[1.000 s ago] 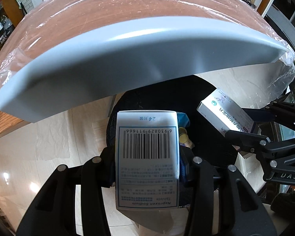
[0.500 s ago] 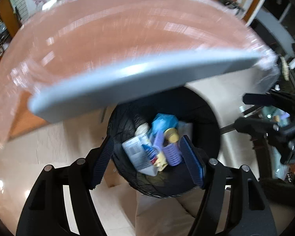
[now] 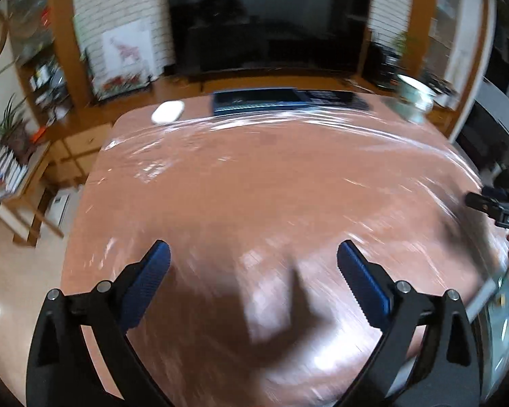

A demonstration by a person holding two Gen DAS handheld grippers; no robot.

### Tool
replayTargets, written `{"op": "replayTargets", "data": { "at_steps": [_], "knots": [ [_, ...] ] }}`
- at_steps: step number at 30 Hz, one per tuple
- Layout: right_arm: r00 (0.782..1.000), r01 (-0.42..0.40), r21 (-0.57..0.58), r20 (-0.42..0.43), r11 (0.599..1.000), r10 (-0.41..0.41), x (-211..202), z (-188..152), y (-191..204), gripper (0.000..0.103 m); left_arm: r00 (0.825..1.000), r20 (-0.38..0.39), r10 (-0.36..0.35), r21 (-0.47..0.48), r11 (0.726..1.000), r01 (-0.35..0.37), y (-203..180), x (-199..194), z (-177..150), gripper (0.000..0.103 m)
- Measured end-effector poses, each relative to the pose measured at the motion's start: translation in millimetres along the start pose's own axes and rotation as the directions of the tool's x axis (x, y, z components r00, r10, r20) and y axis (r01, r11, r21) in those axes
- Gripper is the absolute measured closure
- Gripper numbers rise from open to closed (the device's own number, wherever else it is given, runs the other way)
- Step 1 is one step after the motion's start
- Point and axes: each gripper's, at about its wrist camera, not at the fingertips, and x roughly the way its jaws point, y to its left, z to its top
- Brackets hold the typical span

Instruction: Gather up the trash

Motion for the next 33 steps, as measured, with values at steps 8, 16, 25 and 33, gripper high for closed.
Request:
{"op": "replayTargets", "data": {
  "at_steps": [8, 16, 25, 33],
  "knots": [
    [0.993, 0.116, 0.069, -0.006, 0.991, -0.116, 58.0, 41.6, -41.0, 0.004, 0.991, -0.074, 0.111, -0.062, 0.991, -0.115, 54.0, 72.1, 39.0, 0.004],
    [0.989, 0.148, 0.062, -0.001, 0.987, -0.148, 73.4, 51.9, -46.7, 0.004, 0.991, -0.074, 0.116, -0.085, 0.989, -0.122, 64.7, 95.1, 51.1, 0.004],
    [0.989, 0.15, 0.061, -0.001, 0.987, -0.15, 71.4, 48.7, -45.8, 0.004, 0.993, -0.077, 0.091, -0.109, 0.989, -0.099, 68.1, 97.4, 50.8, 0.002],
    [0.989, 0.15, 0.061, -0.002, 0.987, -0.15, 71.2, 48.4, -46.4, 0.004, 0.993, -0.078, 0.091, -0.109, 0.989, -0.099, 69.3, 98.2, 51.1, 0.001]
  ]
}}
